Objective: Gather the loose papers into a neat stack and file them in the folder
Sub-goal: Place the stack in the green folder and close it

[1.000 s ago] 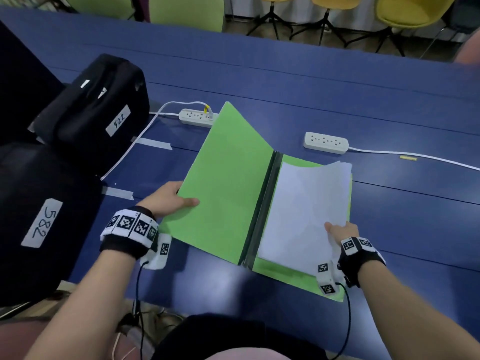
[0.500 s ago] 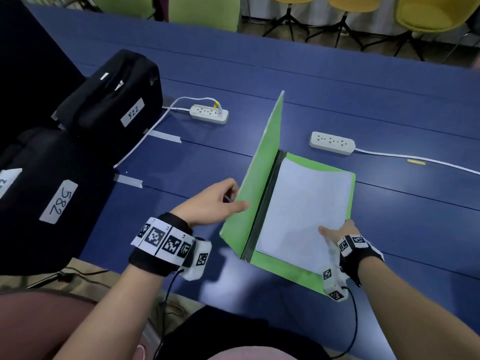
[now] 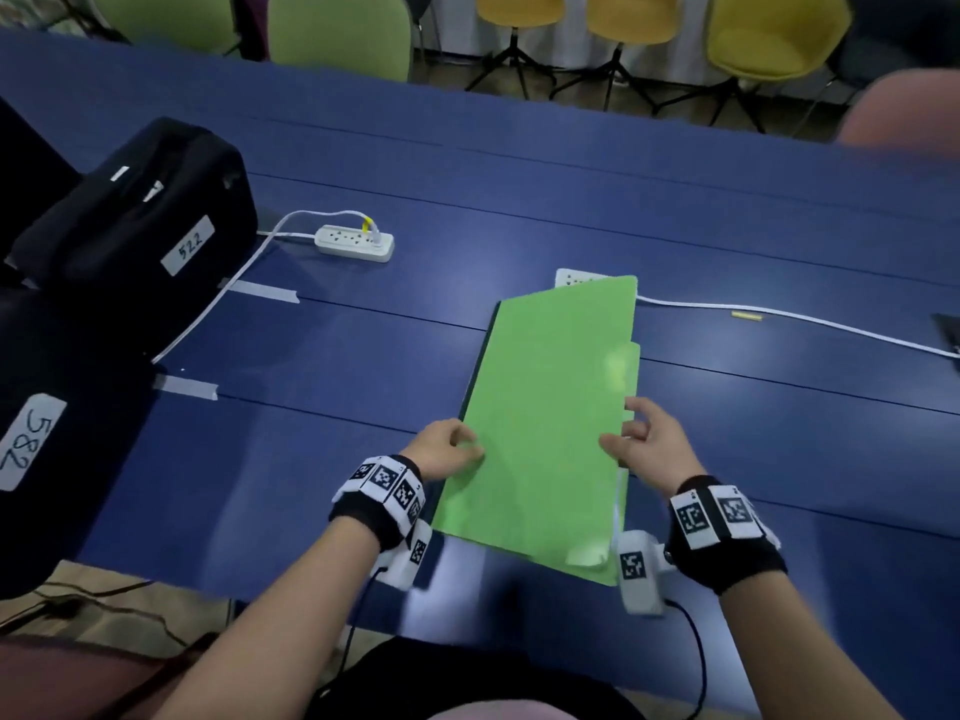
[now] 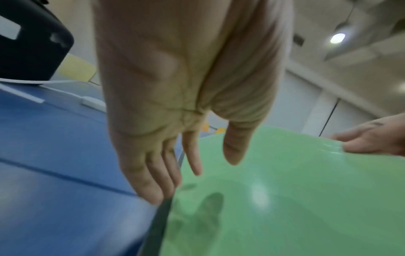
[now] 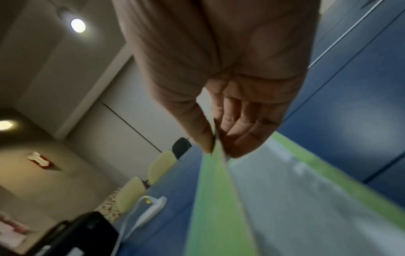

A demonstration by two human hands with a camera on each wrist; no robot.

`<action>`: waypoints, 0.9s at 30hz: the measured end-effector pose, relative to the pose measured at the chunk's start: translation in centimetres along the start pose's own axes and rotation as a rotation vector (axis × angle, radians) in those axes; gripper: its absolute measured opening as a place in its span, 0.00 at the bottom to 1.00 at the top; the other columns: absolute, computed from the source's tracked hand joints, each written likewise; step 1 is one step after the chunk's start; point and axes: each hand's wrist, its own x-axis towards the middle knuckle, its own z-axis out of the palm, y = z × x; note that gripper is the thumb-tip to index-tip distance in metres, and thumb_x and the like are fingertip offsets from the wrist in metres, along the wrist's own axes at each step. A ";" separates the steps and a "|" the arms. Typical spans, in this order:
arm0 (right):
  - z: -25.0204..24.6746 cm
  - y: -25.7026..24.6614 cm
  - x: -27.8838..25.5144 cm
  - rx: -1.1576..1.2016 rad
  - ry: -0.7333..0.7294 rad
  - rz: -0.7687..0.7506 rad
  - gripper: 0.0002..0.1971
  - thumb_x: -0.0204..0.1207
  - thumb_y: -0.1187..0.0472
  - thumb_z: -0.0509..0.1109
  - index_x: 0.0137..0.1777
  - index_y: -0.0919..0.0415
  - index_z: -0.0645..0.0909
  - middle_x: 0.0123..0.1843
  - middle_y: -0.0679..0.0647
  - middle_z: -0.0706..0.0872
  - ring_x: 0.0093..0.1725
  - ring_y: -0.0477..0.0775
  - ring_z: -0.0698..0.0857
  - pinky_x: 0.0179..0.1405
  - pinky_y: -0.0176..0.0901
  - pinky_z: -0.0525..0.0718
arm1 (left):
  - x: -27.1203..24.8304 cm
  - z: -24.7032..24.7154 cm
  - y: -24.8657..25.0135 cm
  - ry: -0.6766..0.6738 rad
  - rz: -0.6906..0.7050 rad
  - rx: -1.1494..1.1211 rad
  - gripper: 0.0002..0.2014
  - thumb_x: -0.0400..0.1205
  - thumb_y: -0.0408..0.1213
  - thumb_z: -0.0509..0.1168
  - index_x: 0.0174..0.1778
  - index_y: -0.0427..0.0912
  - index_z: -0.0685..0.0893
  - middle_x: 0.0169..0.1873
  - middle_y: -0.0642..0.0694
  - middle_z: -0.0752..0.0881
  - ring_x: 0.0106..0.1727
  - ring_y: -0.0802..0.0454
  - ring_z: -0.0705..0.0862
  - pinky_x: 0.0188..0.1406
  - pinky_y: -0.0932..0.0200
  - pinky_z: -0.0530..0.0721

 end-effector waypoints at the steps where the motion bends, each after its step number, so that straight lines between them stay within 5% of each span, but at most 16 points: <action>1: -0.7 1.0 0.2 -0.061 0.037 0.031 0.26 0.72 0.67 0.73 0.70 0.61 0.71 0.36 0.52 0.78 0.36 0.54 0.80 0.46 0.50 0.82 | 0.4 0.2 -0.5 0.054 -0.035 -0.018 0.24 0.78 0.43 0.71 0.68 0.39 0.76 0.67 0.42 0.80 0.66 0.47 0.80 0.67 0.55 0.77; 6: -1.4 5.1 1.3 -0.260 0.154 0.200 0.22 0.72 0.66 0.73 0.66 0.62 0.77 0.42 0.59 0.85 0.44 0.60 0.85 0.53 0.52 0.83 | 2.2 1.8 -1.4 0.095 -0.157 -0.108 0.37 0.72 0.46 0.75 0.70 0.34 0.66 0.69 0.39 0.75 0.67 0.42 0.77 0.65 0.51 0.76; 9: -0.7 6.8 1.7 -0.368 0.117 0.323 0.25 0.72 0.67 0.71 0.70 0.61 0.76 0.60 0.63 0.85 0.60 0.64 0.84 0.59 0.50 0.82 | 2.6 2.9 -0.8 0.086 -0.151 -0.079 0.41 0.74 0.47 0.74 0.78 0.36 0.62 0.75 0.38 0.67 0.75 0.41 0.71 0.73 0.49 0.72; 11: 0.3 6.9 2.2 -0.367 0.090 0.394 0.27 0.71 0.66 0.69 0.72 0.63 0.75 0.67 0.64 0.81 0.59 0.64 0.84 0.56 0.50 0.84 | 2.7 3.7 -0.5 0.124 -0.152 -0.022 0.41 0.75 0.47 0.73 0.81 0.38 0.61 0.76 0.40 0.64 0.78 0.41 0.67 0.76 0.49 0.68; 14: 2.3 5.4 2.3 -0.317 0.067 0.439 0.20 0.72 0.64 0.67 0.63 0.70 0.80 0.56 0.64 0.84 0.48 0.62 0.84 0.53 0.52 0.86 | 2.8 4.3 -0.6 0.203 -0.163 0.009 0.32 0.74 0.44 0.71 0.74 0.39 0.71 0.69 0.41 0.68 0.73 0.40 0.70 0.71 0.50 0.72; 16: 3.2 4.7 2.2 -0.345 0.049 0.472 0.20 0.75 0.65 0.66 0.65 0.74 0.76 0.58 0.67 0.82 0.53 0.64 0.84 0.49 0.48 0.83 | 2.8 4.1 -0.7 0.216 -0.182 -0.034 0.31 0.72 0.46 0.71 0.70 0.39 0.74 0.66 0.40 0.71 0.69 0.38 0.74 0.70 0.47 0.75; 21: 5.3 4.4 1.8 -0.315 0.028 0.458 0.13 0.73 0.66 0.64 0.55 0.74 0.80 0.44 0.66 0.83 0.38 0.57 0.76 0.33 0.43 0.71 | 2.3 3.1 -2.6 0.264 -0.239 -0.128 0.40 0.71 0.48 0.71 0.78 0.40 0.66 0.74 0.40 0.67 0.74 0.38 0.71 0.73 0.42 0.73; 25: 8.3 2.4 1.1 -0.325 -0.025 0.426 0.16 0.75 0.67 0.64 0.61 0.73 0.75 0.44 0.63 0.80 0.44 0.60 0.79 0.38 0.43 0.74 | 1.3 1.1 -4.7 0.350 -0.304 -0.148 0.42 0.72 0.47 0.72 0.80 0.39 0.62 0.77 0.39 0.64 0.78 0.38 0.65 0.75 0.42 0.70; 27: 9.7 1.9 0.7 -0.331 -0.044 0.415 0.11 0.74 0.67 0.64 0.56 0.70 0.76 0.44 0.61 0.79 0.43 0.60 0.80 0.37 0.41 0.73 | 0.9 -0.3 -5.8 0.378 -0.333 -0.158 0.41 0.72 0.47 0.72 0.79 0.38 0.64 0.76 0.39 0.66 0.77 0.38 0.67 0.74 0.42 0.71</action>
